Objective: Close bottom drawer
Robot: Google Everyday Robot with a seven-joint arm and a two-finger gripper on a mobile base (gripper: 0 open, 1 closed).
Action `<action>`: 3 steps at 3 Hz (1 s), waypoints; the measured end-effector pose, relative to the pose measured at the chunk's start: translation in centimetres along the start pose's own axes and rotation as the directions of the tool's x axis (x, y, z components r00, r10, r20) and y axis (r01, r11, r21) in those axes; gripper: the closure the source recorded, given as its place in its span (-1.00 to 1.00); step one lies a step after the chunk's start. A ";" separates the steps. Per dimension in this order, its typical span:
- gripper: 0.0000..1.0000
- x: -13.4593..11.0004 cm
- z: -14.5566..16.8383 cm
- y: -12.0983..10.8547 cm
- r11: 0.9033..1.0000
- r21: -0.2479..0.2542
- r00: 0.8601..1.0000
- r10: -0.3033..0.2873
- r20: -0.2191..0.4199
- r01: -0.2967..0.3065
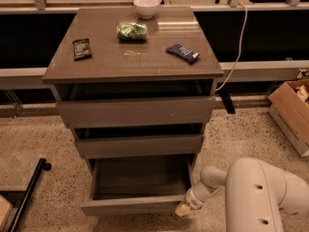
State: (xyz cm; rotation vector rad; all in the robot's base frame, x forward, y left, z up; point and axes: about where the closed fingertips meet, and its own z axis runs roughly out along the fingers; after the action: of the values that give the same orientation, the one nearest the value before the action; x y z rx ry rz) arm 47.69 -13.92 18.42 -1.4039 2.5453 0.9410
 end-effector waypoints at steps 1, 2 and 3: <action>0.92 -2.0 -0.6 -3.0 0.998 0.045 0.999 -0.042 0.015 0.042; 1.00 -2.0 -0.6 -3.0 0.998 0.045 0.999 -0.042 0.014 0.042; 1.00 -2.0 -0.6 -3.0 0.998 0.045 0.999 -0.042 0.014 0.042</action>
Offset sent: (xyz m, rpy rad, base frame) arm 0.1167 -0.0152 0.0179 -0.0830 -0.2905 -0.0151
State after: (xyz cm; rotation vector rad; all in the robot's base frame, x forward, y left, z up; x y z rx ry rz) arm 51.39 -13.91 18.17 -1.4263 2.4993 0.8794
